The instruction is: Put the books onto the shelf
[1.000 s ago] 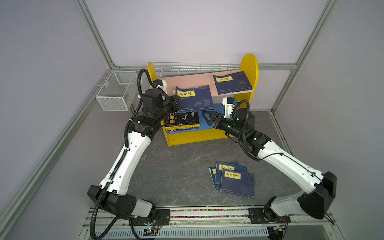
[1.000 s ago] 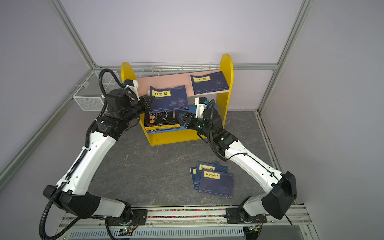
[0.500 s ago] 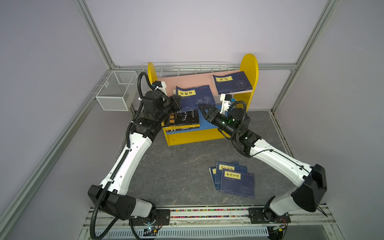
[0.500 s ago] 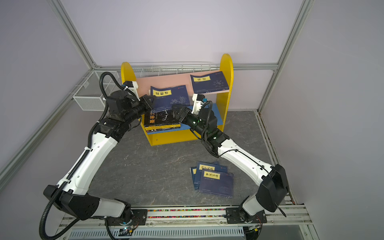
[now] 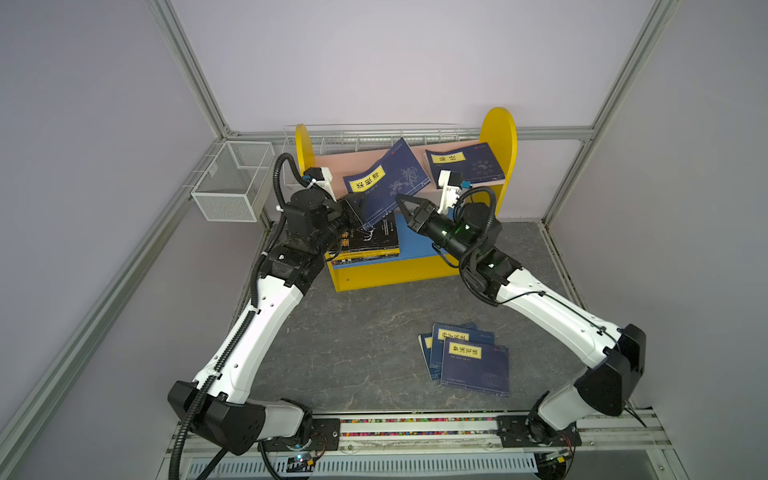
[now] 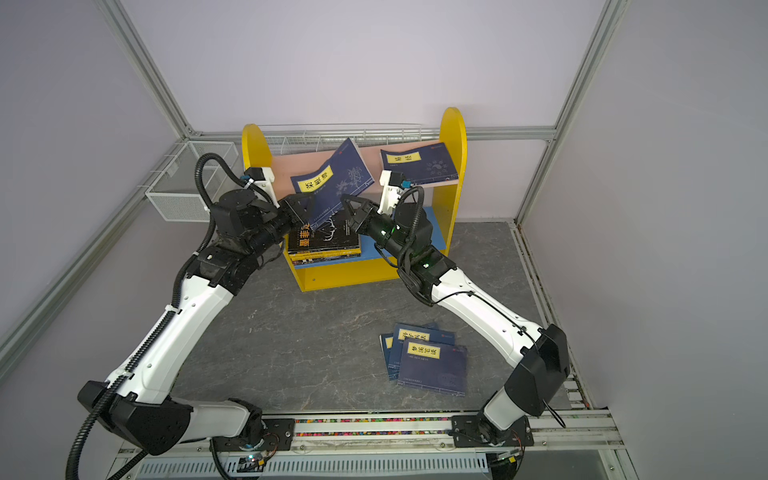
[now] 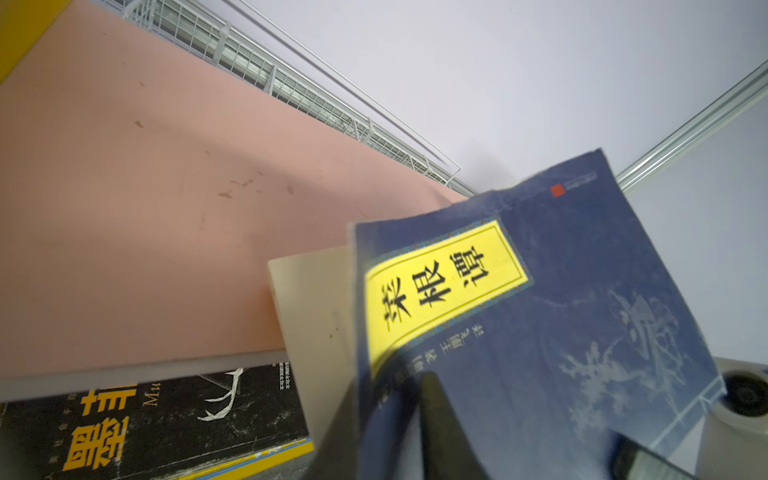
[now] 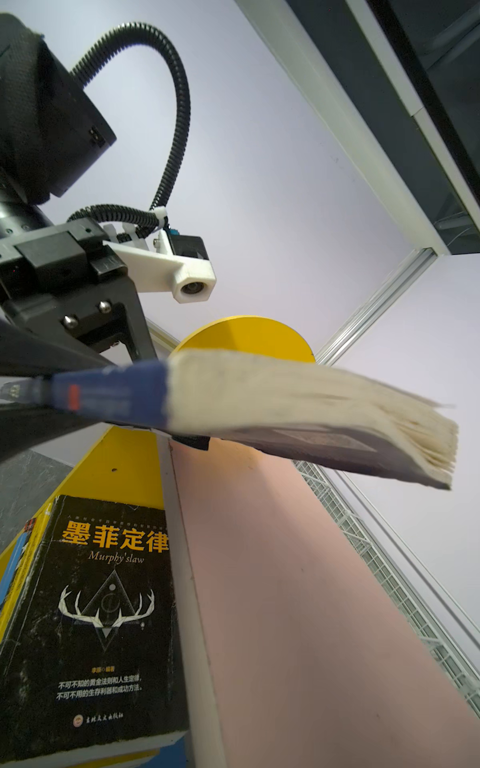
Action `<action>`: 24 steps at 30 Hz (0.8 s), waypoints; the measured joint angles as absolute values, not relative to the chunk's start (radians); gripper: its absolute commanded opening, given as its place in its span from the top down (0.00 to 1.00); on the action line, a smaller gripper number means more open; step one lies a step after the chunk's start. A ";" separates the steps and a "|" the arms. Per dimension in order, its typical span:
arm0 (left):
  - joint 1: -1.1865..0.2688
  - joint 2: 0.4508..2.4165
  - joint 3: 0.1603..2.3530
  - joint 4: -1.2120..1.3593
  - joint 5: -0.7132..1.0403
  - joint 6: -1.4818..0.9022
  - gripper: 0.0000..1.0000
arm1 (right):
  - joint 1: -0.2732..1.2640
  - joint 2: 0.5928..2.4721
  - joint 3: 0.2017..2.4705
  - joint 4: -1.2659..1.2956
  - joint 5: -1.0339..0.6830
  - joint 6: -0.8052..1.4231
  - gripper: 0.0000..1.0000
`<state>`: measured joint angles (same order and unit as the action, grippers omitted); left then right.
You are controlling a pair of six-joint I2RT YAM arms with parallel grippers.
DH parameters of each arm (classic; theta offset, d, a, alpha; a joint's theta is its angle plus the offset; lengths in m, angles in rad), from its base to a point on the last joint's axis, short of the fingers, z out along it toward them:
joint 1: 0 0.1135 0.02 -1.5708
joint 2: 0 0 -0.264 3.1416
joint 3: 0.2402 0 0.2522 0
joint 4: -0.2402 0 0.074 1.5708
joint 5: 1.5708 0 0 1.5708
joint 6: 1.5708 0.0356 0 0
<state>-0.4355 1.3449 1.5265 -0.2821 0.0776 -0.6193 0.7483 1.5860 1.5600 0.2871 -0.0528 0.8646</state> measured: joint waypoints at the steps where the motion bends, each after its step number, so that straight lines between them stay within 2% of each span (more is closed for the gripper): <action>1: -0.439 1.336 1.526 -0.286 0.071 -0.619 0.35 | 0.744 1.594 1.583 0.277 -0.072 0.856 0.93; 9: -0.441 1.278 1.512 -0.342 -0.016 -0.591 0.34 | 0.580 1.585 1.718 0.284 -0.175 0.845 0.93; 16: -0.442 1.256 1.452 -0.365 -0.041 -0.590 0.34 | 0.445 1.563 1.847 0.168 -0.152 0.872 0.93; 24: -0.442 1.250 1.426 -0.387 -0.056 -0.590 0.34 | 0.376 1.542 1.817 0.040 -0.097 0.940 0.93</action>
<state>-0.4416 1.2503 1.4261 -0.3866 -0.0555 -0.5896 0.3763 1.5417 1.8168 0.0399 -0.0971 0.9401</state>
